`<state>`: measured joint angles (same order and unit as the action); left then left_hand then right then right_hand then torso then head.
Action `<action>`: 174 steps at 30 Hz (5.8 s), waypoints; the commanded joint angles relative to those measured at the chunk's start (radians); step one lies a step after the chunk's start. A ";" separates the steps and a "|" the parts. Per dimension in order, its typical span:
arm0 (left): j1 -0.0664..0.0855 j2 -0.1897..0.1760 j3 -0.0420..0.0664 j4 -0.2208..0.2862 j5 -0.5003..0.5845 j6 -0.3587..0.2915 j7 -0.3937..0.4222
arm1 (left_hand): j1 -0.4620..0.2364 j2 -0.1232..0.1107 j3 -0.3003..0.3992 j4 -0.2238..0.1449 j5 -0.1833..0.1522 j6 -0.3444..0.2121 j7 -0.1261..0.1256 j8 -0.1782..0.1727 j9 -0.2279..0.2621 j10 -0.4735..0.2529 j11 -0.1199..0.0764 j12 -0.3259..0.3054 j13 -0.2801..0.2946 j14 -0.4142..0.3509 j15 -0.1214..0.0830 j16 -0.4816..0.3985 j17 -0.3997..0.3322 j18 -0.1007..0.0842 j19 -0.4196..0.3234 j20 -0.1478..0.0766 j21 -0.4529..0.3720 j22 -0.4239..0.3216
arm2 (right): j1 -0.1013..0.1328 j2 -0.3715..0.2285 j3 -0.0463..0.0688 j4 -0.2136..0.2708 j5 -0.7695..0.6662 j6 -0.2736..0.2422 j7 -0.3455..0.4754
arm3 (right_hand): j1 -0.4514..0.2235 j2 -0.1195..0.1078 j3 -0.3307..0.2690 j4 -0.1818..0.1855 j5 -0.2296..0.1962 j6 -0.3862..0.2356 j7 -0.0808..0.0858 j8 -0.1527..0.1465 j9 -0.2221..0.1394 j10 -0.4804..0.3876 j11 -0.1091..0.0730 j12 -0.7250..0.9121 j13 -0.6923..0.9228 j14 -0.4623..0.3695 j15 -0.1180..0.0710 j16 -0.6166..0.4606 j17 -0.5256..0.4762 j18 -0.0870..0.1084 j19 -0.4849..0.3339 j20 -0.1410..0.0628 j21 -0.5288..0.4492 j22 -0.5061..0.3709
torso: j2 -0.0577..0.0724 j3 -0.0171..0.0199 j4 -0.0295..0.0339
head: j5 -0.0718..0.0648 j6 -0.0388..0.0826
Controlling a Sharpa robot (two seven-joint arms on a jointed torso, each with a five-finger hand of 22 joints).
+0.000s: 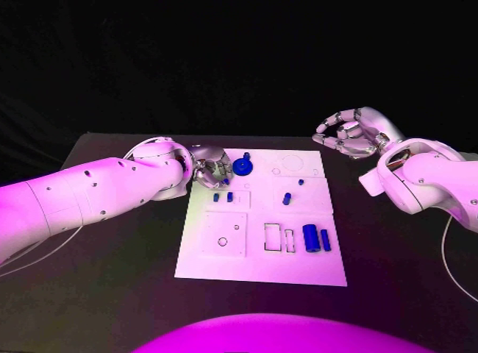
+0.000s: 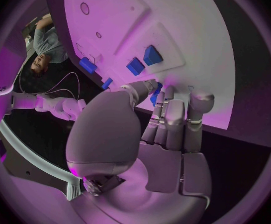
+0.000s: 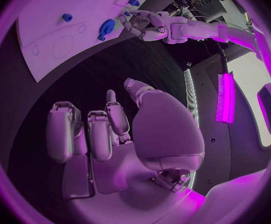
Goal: Assemble the parts on the task board
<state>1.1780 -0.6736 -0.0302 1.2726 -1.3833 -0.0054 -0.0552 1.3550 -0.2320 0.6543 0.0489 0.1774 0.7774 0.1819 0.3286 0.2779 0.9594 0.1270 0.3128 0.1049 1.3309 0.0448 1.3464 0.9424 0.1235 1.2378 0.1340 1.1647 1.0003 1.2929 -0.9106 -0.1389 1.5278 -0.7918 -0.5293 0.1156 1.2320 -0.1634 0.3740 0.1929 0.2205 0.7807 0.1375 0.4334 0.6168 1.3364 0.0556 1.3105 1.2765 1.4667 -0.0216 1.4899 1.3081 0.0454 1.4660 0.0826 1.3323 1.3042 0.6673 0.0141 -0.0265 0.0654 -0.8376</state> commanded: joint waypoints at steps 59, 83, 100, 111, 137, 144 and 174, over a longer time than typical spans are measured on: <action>-0.006 -0.199 0.021 0.167 1.208 -0.155 0.448 | 0.032 0.045 -0.182 0.120 0.001 0.078 0.000 0.029 0.005 0.009 -0.014 0.179 0.054 -0.253 -0.006 -0.252 -0.452 0.061 -0.177 -0.008 -0.360 -0.366 | -0.073 0.129 -0.004 -0.099 -0.989 0.286 -0.239 | 0.076 -0.072 0.204 -0.116 -0.048 0.125 0.021 -0.184 -0.134 -0.285 0.038 -1.106 -1.019 0.043 0.030 -0.102 -0.037 0.036 -0.011 0.021 -0.100 -0.071 | 0.002 -0.0031 -0.0064 | -0.049 0.038; -0.006 -0.199 0.021 0.176 1.210 -0.175 0.441 | 0.037 0.044 -0.180 0.118 0.002 0.065 0.006 0.024 0.004 -0.006 -0.010 0.180 0.055 -0.255 -0.004 -0.257 -0.455 0.061 -0.174 -0.006 -0.372 -0.374 | -0.104 0.194 -0.005 -0.153 -0.996 0.300 -0.233 | 0.095 -0.032 0.242 -0.149 -0.068 0.192 0.010 -0.172 -0.131 -0.209 0.023 -1.093 -1.041 0.046 0.018 -0.091 -0.026 0.035 -0.007 0.014 -0.085 -0.052 | 0.003 -0.0021 -0.0064 | -0.041 0.024; -0.006 -0.204 0.021 0.174 1.210 -0.182 0.430 | 0.045 0.043 -0.177 0.113 0.003 0.056 0.010 0.021 0.003 -0.016 -0.006 0.181 0.055 -0.255 -0.001 -0.259 -0.456 0.061 -0.170 -0.005 -0.377 -0.378 | -0.109 0.181 -0.005 -0.141 -1.028 0.295 -0.262 | 0.144 0.021 0.302 -0.233 -0.090 0.248 -0.006 -0.148 -0.114 -0.144 0.001 -1.077 -1.027 0.047 -0.004 -0.085 -0.019 0.031 -0.001 -0.008 -0.066 -0.031 | 0.002 -0.0027 -0.0068 | -0.046 0.020; -0.006 -0.204 0.021 0.172 1.210 -0.181 0.422 | 0.045 0.041 -0.177 0.113 0.003 0.045 0.016 0.017 0.002 -0.029 -0.001 0.182 0.055 -0.261 0.003 -0.261 -0.457 0.060 -0.170 -0.002 -0.383 -0.383 | -0.111 0.177 -0.005 -0.118 -1.031 0.209 -0.277 | 0.131 0.020 0.303 -0.233 -0.098 0.248 -0.004 -0.149 -0.113 -0.145 0.003 -1.081 -1.026 0.047 -0.002 -0.085 -0.019 0.031 -0.001 -0.008 -0.068 -0.032 | 0.002 -0.0038 -0.0057 | -0.049 0.020; -0.006 -0.204 0.021 0.158 1.210 -0.172 0.409 | 0.045 0.038 -0.178 0.113 0.003 0.035 0.021 0.014 0.001 -0.042 0.004 0.184 0.056 -0.268 0.007 -0.263 -0.458 0.060 -0.172 0.002 -0.390 -0.387 | -0.092 0.074 0.020 0.073 -1.007 0.087 -0.299 | 0.112 0.016 0.298 -0.235 -0.116 0.255 -0.006 -0.147 -0.109 -0.140 0.001 -1.086 -1.025 0.049 -0.003 -0.082 -0.015 0.030 0.000 -0.009 -0.064 -0.026 | 0.001 -0.0031 -0.0085 | -0.040 0.024; -0.006 -0.197 0.021 0.156 1.210 -0.165 0.406 | 0.045 0.038 -0.178 0.112 0.003 0.034 0.021 0.014 0.001 -0.044 0.005 0.184 0.056 -0.269 0.008 -0.263 -0.458 0.060 -0.173 0.002 -0.390 -0.387 | -0.096 0.104 0.021 0.147 -0.990 0.079 -0.291 | 0.110 0.016 0.297 -0.235 -0.116 0.256 -0.007 -0.146 -0.109 -0.139 0.000 -1.087 -1.025 0.048 -0.003 -0.082 -0.016 0.031 0.000 -0.009 -0.066 -0.028 | 0.001 -0.0035 -0.0064 | -0.021 0.021; -0.006 -0.157 0.021 0.161 1.210 -0.146 0.396 | 0.045 0.038 -0.179 0.112 0.003 0.031 0.022 0.013 0.001 -0.047 0.006 0.185 0.056 -0.271 0.009 -0.263 -0.458 0.060 -0.173 0.003 -0.392 -0.388 | -0.213 0.299 -0.009 0.104 -0.962 0.148 -0.266 | 0.106 0.017 0.297 -0.234 -0.114 0.254 -0.006 -0.147 -0.108 -0.140 0.001 -1.089 -1.025 0.048 -0.003 -0.084 -0.019 0.032 -0.002 -0.009 -0.072 -0.034 | 0.003 -0.0042 -0.0052 | 0.057 -0.020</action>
<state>1.1717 -0.8328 -0.0098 1.4311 -0.1785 -0.1719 0.3389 1.3923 -0.1922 0.4721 0.1614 0.1774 0.8131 0.2034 0.3479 0.2805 0.9167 0.1341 0.4910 0.1597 1.0664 0.0557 1.0869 0.4858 0.1780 1.0614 0.1322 0.7772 0.6138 1.0812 -0.6130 -0.1484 1.6344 -1.7509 -0.4079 -0.1580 1.3474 -0.1506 0.6744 -0.0415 0.1038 1.0294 0.1322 0.2859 0.5076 1.1926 0.0649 0.2253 0.2504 1.4684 -0.0199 1.4027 1.2900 0.0847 1.4625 0.0788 1.2643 1.2714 0.6702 0.0101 -0.0330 0.1203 -0.8550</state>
